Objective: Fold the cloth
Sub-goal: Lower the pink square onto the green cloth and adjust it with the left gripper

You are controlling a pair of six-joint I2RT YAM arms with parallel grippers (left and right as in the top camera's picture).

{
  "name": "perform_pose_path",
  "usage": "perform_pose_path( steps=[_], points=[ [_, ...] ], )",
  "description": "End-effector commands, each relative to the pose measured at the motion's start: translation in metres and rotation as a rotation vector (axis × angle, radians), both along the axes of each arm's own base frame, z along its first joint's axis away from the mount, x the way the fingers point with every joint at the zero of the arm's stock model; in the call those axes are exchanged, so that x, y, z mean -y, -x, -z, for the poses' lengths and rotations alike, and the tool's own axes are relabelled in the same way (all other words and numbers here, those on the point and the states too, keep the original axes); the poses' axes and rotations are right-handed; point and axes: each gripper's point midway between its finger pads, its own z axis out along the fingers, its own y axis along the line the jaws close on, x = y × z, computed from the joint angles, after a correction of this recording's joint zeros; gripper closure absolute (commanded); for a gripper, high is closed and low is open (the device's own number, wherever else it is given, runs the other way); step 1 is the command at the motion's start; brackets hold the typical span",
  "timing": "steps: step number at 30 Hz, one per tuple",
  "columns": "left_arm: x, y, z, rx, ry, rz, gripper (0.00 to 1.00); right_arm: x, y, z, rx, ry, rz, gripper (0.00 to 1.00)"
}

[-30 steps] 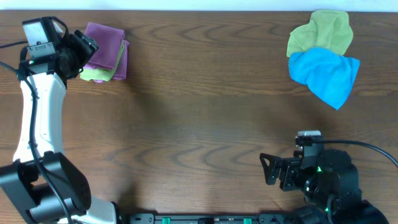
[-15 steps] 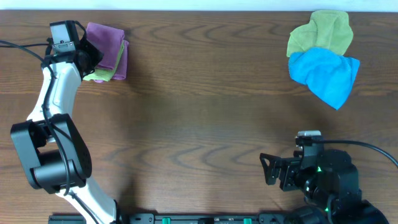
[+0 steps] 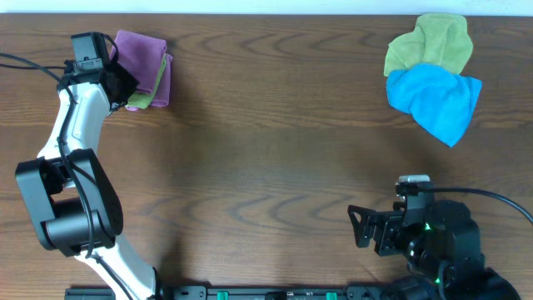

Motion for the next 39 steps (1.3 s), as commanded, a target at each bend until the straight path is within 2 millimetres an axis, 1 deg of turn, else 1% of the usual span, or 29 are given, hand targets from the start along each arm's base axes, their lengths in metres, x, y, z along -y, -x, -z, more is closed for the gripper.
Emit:
perform_pose_path(
  steps=[1, 8, 11, 12, 13, 14, 16, 22, 24, 27, 29, 32, 36, 37, 38, 39],
  points=[
    [-0.008, 0.000, 0.002, -0.019, -0.039, -0.008, 0.74, 0.002, 0.000, 0.001, -0.004, -0.004, 0.018, 0.01],
    [-0.011, 0.004, 0.005, -0.036, -0.054, -0.020, 0.74, 0.002, 0.000, 0.001, -0.004, -0.004, 0.018, 0.01],
    [-0.010, 0.005, 0.013, -0.055, -0.050, -0.018, 0.76, 0.002, 0.000, 0.001, -0.004, -0.004, 0.018, 0.01],
    [-0.010, 0.007, 0.016, -0.066, -0.046, -0.017, 0.79, 0.002, 0.000, 0.001, -0.004, -0.004, 0.018, 0.01],
    [-0.007, 0.009, 0.018, -0.077, -0.034, -0.011, 0.88, 0.002, 0.000, 0.001, -0.004, -0.004, 0.018, 0.01],
    [-0.003, 0.010, 0.018, -0.080, -0.012, 0.005, 0.94, 0.002, 0.000, 0.001, -0.004, -0.004, 0.018, 0.01],
    [0.010, 0.008, 0.014, -0.064, 0.039, 0.065, 0.94, 0.002, 0.000, 0.001, -0.004, -0.004, 0.018, 0.01],
    [0.037, -0.002, -0.004, 0.017, 0.170, 0.143, 0.94, 0.002, 0.000, 0.001, -0.004, -0.004, 0.018, 0.01],
    [0.039, -0.007, -0.007, 0.041, 0.191, 0.135, 0.94, 0.002, 0.000, 0.001, -0.004, -0.004, 0.018, 0.01],
    [0.037, -0.017, -0.014, 0.093, 0.207, 0.097, 0.94, 0.002, 0.000, 0.001, -0.004, -0.004, 0.018, 0.01],
    [0.035, -0.029, -0.022, 0.152, 0.211, 0.073, 0.94, 0.002, 0.000, 0.001, -0.004, -0.004, 0.018, 0.01],
    [0.030, -0.041, -0.031, 0.211, 0.203, 0.045, 0.94, 0.002, 0.000, 0.001, -0.004, -0.004, 0.018, 0.01],
    [0.025, -0.042, -0.032, 0.217, 0.182, 0.028, 0.94, 0.002, 0.000, 0.001, -0.004, -0.004, 0.018, 0.01],
    [0.027, -0.042, -0.032, 0.218, 0.192, 0.035, 0.94, 0.002, 0.000, 0.001, -0.004, -0.004, 0.018, 0.01],
    [0.035, -0.043, -0.033, 0.223, 0.228, 0.061, 0.94, 0.002, 0.000, 0.001, -0.004, -0.004, 0.018, 0.01],
    [0.046, -0.043, -0.036, 0.232, 0.285, 0.102, 0.94, 0.002, 0.000, 0.001, -0.004, -0.004, 0.018, 0.01]
  ],
)
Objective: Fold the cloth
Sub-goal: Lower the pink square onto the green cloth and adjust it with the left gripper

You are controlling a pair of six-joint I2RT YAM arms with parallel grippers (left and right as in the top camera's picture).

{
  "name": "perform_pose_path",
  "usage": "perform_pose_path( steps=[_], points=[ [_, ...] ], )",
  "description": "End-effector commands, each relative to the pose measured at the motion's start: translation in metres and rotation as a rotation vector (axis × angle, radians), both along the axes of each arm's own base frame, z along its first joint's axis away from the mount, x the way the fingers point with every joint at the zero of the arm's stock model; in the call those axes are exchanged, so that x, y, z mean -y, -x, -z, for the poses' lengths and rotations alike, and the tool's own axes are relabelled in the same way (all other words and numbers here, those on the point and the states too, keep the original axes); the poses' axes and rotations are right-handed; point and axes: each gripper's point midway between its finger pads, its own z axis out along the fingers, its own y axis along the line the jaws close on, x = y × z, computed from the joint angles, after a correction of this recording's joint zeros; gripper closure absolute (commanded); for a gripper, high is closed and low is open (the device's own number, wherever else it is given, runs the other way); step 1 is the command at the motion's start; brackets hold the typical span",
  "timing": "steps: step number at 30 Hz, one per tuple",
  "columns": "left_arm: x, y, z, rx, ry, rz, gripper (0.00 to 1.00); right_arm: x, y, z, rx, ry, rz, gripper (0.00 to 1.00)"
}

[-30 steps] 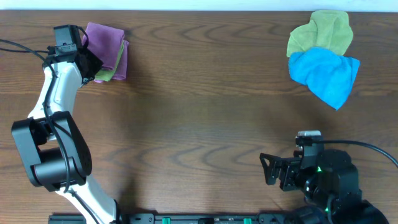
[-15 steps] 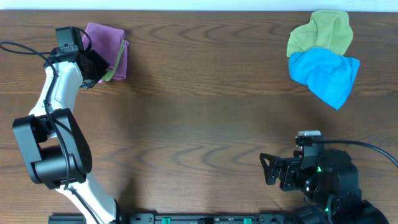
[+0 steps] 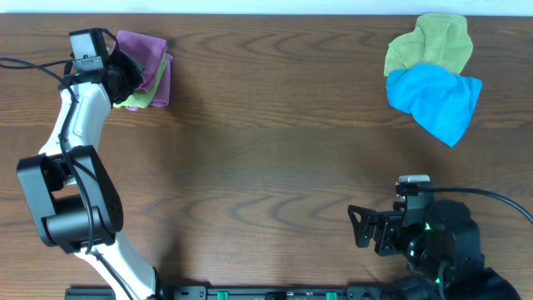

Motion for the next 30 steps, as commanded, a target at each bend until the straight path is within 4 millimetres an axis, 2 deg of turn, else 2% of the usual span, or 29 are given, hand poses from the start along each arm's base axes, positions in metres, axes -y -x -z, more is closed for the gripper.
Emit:
perform_pose_path(
  steps=[1, 5, 11, 14, 18, 22, 24, 25, 27, 30],
  points=[
    [0.022, -0.004, -0.023, 0.060, 0.109, 0.079, 0.94, 0.002, 0.000, 0.001, -0.004, -0.004, 0.018, 0.01],
    [0.043, -0.005, -0.042, 0.106, 0.224, 0.142, 0.94, 0.002, 0.000, 0.001, -0.004, -0.004, 0.018, 0.01],
    [0.059, 0.000, -0.070, 0.154, 0.301, 0.196, 0.94, 0.002, 0.000, 0.001, -0.004, -0.004, 0.018, 0.01],
    [0.058, 0.006, -0.076, 0.143, 0.293, 0.184, 0.94, 0.002, 0.000, 0.001, -0.004, -0.004, 0.018, 0.01],
    [0.035, 0.014, -0.070, 0.099, 0.216, 0.095, 0.94, 0.002, 0.000, 0.001, -0.004, -0.004, 0.018, 0.01],
    [0.026, 0.015, -0.068, 0.093, 0.204, 0.075, 0.94, 0.002, 0.000, 0.001, -0.004, -0.004, 0.018, 0.01],
    [0.015, 0.014, -0.063, 0.079, 0.132, 0.020, 0.94, 0.002, 0.000, 0.001, -0.004, -0.004, 0.018, 0.01],
    [0.007, 0.012, -0.058, 0.066, 0.060, -0.024, 0.94, 0.002, 0.000, 0.001, -0.004, -0.004, 0.018, 0.01],
    [0.002, 0.007, -0.050, 0.063, -0.024, -0.035, 0.94, 0.002, 0.000, 0.001, -0.004, -0.004, 0.018, 0.01],
    [-0.002, -0.001, -0.024, 0.023, -0.100, -0.051, 0.94, 0.002, 0.000, 0.001, -0.004, -0.004, 0.018, 0.01]
  ],
)
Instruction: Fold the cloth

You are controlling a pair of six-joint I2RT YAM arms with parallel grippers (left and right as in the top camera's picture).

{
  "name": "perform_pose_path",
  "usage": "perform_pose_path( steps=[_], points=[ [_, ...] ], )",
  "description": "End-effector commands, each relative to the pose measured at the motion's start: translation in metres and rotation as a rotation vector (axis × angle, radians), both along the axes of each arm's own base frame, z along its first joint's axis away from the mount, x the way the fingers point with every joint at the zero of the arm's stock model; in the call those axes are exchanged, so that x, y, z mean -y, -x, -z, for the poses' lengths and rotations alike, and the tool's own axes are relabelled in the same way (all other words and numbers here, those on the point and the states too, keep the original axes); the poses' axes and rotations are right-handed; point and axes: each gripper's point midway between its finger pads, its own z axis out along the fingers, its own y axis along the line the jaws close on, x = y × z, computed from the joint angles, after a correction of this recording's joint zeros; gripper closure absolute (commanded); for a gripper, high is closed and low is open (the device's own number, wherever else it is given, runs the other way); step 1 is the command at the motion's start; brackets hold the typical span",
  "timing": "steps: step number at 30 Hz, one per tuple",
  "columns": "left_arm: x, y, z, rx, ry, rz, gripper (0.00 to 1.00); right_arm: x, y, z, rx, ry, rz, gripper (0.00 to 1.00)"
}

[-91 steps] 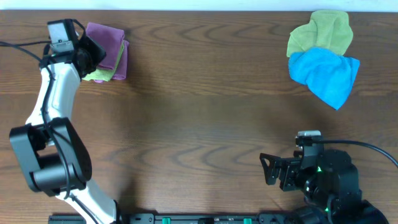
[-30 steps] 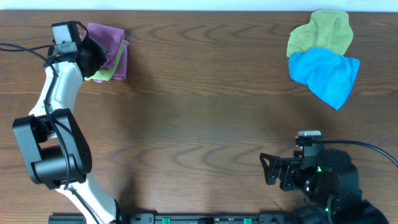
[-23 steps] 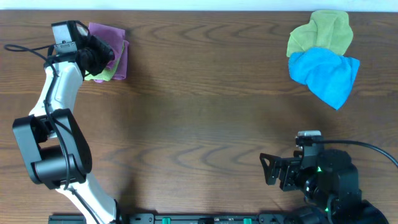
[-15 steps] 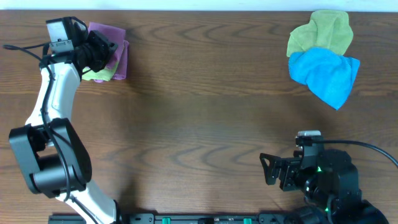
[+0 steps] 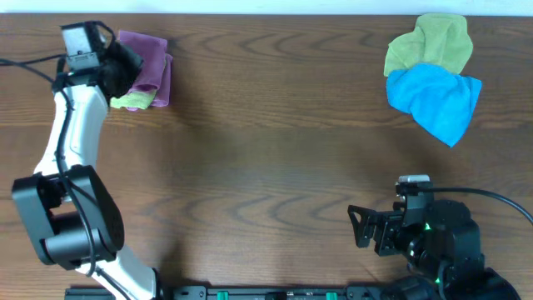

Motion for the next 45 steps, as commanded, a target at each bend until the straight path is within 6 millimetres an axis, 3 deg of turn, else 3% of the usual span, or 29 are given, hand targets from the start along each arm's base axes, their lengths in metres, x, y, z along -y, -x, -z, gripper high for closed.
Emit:
perform_pose_path(
  steps=[1, 6, 9, 11, 14, 18, 19, 20, 22, 24, 30, 35, 37, 39, 42, 45],
  points=[
    [-0.019, -0.006, 0.031, -0.063, -0.130, -0.061, 0.94, 0.002, 0.000, 0.001, -0.004, -0.004, 0.018, 0.01],
    [-0.036, -0.004, 0.071, -0.152, -0.209, -0.101, 0.94, 0.002, 0.000, 0.001, -0.004, -0.004, 0.018, 0.01],
    [-0.036, -0.004, 0.076, -0.158, -0.211, -0.103, 0.94, 0.002, 0.000, 0.001, -0.004, -0.004, 0.018, 0.01],
    [-0.034, -0.010, 0.068, -0.124, -0.211, -0.082, 0.94, 0.002, 0.000, 0.001, -0.004, -0.004, 0.018, 0.01],
    [-0.029, -0.015, 0.034, -0.053, -0.238, -0.016, 0.94, 0.002, 0.000, 0.001, -0.004, -0.004, 0.018, 0.01],
    [-0.021, 0.008, -0.003, -0.058, -0.288, 0.074, 0.92, 0.002, 0.000, 0.001, -0.004, -0.004, 0.018, 0.01],
    [-0.017, 0.016, -0.009, -0.068, -0.296, 0.108, 0.88, 0.002, 0.000, 0.001, -0.004, -0.004, 0.018, 0.01],
    [-0.013, 0.023, -0.014, -0.075, -0.308, 0.151, 0.76, 0.002, 0.000, 0.001, -0.004, -0.004, 0.018, 0.01],
    [-0.004, 0.042, -0.028, -0.093, -0.313, 0.221, 0.34, 0.002, 0.000, 0.001, -0.004, -0.004, 0.018, 0.01],
    [0.002, 0.058, -0.039, -0.105, -0.312, 0.259, 0.02, 0.002, 0.000, 0.001, -0.004, -0.004, 0.018, 0.01],
    [0.011, 0.097, -0.073, -0.108, -0.298, 0.272, 0.05, 0.002, 0.000, 0.001, -0.004, -0.004, 0.018, 0.01],
    [0.006, 0.126, -0.102, -0.096, -0.343, 0.240, 0.05, 0.002, 0.000, 0.001, -0.004, -0.004, 0.018, 0.01],
    [0.015, 0.138, -0.118, -0.056, -0.383, 0.311, 0.05, 0.002, 0.000, 0.001, -0.004, -0.004, 0.018, 0.01],
    [0.020, 0.167, -0.131, -0.063, -0.411, 0.329, 0.05, 0.002, 0.000, 0.001, -0.004, -0.004, 0.018, 0.01],
    [0.024, 0.204, -0.134, -0.088, -0.426, 0.351, 0.05, 0.002, 0.000, 0.001, -0.004, -0.004, 0.018, 0.01],
    [0.029, 0.237, -0.121, -0.090, -0.426, 0.343, 0.05, 0.002, 0.000, 0.001, -0.004, -0.004, 0.018, 0.01]
  ],
)
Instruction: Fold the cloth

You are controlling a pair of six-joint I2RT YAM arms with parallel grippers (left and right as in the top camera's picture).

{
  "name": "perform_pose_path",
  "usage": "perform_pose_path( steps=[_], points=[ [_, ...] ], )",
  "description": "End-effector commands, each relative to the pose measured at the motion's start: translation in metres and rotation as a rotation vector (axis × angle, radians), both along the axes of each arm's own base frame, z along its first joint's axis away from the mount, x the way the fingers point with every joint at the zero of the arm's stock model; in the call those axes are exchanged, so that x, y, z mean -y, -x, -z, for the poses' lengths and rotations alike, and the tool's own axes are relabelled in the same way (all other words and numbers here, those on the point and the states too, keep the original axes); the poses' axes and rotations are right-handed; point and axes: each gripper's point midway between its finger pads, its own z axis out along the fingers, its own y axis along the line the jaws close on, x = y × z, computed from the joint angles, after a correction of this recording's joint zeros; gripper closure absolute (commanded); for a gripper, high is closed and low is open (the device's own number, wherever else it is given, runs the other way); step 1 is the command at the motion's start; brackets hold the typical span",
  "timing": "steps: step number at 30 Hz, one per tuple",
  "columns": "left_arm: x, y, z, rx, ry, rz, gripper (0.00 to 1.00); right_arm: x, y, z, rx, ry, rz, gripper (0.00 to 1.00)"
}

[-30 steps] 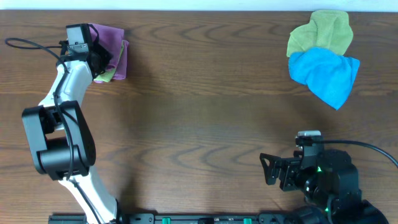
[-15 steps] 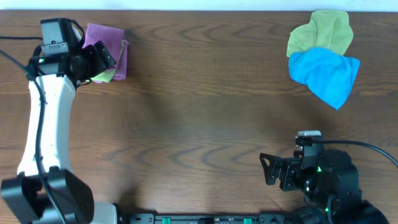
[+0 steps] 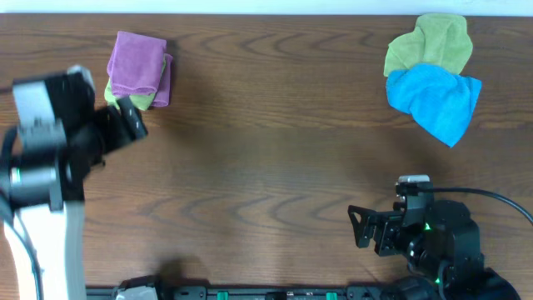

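Observation:
A folded purple cloth (image 3: 138, 63) lies at the far left on top of a folded green cloth (image 3: 125, 97), whose edge shows below it. My left gripper (image 3: 131, 122) hangs just in front of this stack, apart from it and holding nothing. It is blurred, so its jaws cannot be read. At the far right a crumpled green cloth (image 3: 433, 42) lies partly under a crumpled blue cloth (image 3: 437, 98). My right gripper (image 3: 358, 227) rests open near the front edge, pointing left, well short of those cloths.
The brown wooden table (image 3: 266, 142) runs between the two piles. The left arm's white links (image 3: 46, 225) stand along the left edge. A black cable (image 3: 491, 198) loops out from the right arm's base.
My left arm has pulled back from the folded stack toward the front left. Its gripper is now off the purple cloth and below the stack. The right arm has not moved.
My left gripper sat at the left edge of the purple and green stack through all three earlier moments, shifting slightly toward the far left. Now it is clear of the stack, which lies folded and unmoved. The right arm and the crumpled cloths stayed still.

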Motion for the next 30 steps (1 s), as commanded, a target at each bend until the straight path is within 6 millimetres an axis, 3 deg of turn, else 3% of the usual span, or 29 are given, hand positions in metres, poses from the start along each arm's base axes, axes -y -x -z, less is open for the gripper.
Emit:
perform_pose_path(
  steps=[1, 5, 10, 21, 30],
  points=[
    [0.003, 0.028, 0.026, -0.031, -0.015, 0.007, 0.05, 0.002, 0.000, 0.001, -0.004, -0.005, 0.018, 0.01],
    [0.014, 0.058, 0.062, 0.011, 0.009, 0.030, 0.05, 0.002, 0.000, 0.001, -0.005, -0.004, 0.018, 0.01],
    [0.017, 0.073, 0.096, 0.113, -0.005, 0.034, 0.05, 0.002, 0.000, 0.001, -0.005, -0.004, 0.018, 0.01],
    [0.021, 0.096, 0.139, 0.302, -0.165, 0.151, 0.05, 0.002, 0.000, 0.001, -0.004, -0.005, 0.018, 0.01],
    [0.018, 0.107, 0.167, 0.265, -0.255, 0.188, 0.05, 0.002, 0.000, 0.001, -0.004, -0.005, 0.018, 0.01]
  ],
)
